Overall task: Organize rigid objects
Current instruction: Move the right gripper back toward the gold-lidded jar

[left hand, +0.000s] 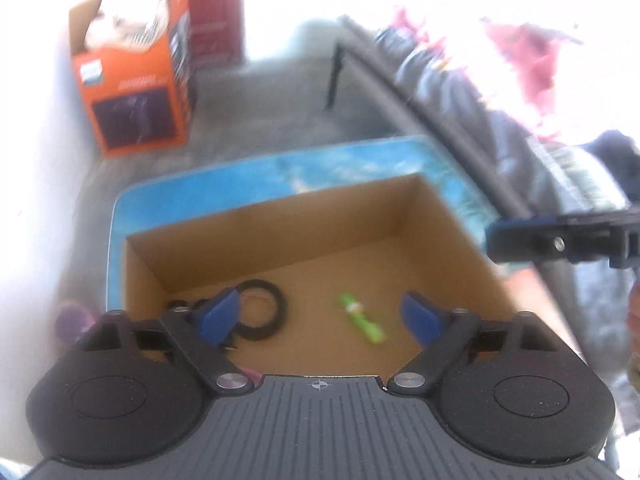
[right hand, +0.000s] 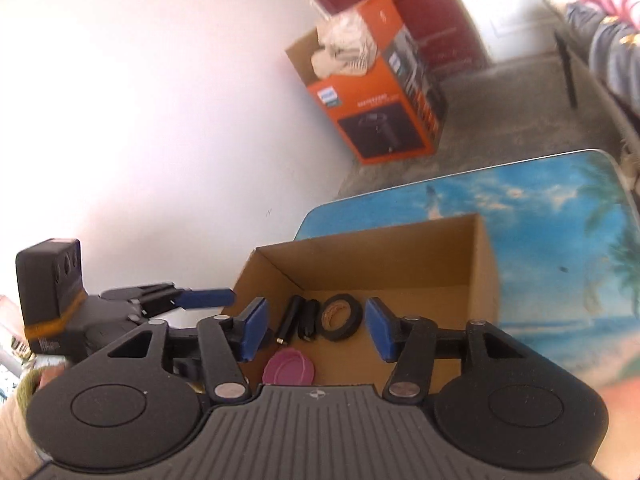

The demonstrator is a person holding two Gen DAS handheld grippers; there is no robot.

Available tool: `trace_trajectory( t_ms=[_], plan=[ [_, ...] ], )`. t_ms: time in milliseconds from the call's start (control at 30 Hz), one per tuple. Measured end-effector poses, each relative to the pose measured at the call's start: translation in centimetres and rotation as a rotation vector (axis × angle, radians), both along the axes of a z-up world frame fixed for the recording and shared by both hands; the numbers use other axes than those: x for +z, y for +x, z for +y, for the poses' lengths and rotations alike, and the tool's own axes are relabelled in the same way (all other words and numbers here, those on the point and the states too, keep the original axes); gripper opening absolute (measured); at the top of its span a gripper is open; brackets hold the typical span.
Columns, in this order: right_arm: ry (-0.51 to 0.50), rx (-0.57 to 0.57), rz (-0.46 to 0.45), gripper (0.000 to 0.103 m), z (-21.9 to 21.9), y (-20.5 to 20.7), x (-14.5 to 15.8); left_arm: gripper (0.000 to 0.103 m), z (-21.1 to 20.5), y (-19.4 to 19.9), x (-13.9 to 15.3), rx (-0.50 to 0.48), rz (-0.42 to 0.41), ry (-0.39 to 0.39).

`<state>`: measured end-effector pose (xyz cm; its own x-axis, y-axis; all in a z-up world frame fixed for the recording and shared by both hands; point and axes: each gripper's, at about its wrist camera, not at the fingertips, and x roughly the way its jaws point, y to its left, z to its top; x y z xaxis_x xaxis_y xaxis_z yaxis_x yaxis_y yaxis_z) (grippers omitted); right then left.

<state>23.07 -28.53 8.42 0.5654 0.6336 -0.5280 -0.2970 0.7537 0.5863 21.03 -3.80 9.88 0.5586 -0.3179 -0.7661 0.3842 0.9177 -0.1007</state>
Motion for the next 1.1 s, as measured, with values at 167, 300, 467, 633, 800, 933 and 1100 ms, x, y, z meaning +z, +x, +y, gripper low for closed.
trace_trajectory(
  t_ms=[167, 300, 467, 633, 800, 933, 1100],
  plan=[
    [0.053, -0.048, -0.042, 0.065, -3.5, -9.1, 0.7, 0.102, 1.2, -6.9, 1.5, -0.055, -0.088, -0.094],
    [0.050, -0.102, -0.091, 0.065, -4.8, -15.5, 0.5, 0.103, 1.3, -11.6, 0.5, -0.091, -0.094, -0.171],
    [0.090, -0.135, -0.047, 0.065, -4.5, -20.1, -1.8, 0.103, 0.1, -14.9, -3.6, -0.130, -0.045, -0.197],
    [0.092, -0.144, 0.034, 0.065, -2.5, -20.1, -6.0, 0.103, -2.1, -17.2, -8.5, -0.099, -0.100, -0.100],
    [0.007, -0.124, 0.046, 0.065, 0.9, -18.2, -8.9, 0.101, -4.5, -17.7, -11.7, -0.074, -0.164, 0.038],
    [-0.050, -0.112, 0.023, 0.065, 3.0, -16.4, -10.0, 0.100, -5.6, -17.2, -13.1, -0.072, -0.173, 0.050],
    [-0.056, -0.099, 0.019, 0.061, 4.4, -14.1, -11.3, 0.095, -6.5, -16.7, -14.0, -0.068, -0.190, 0.074]
  ],
)
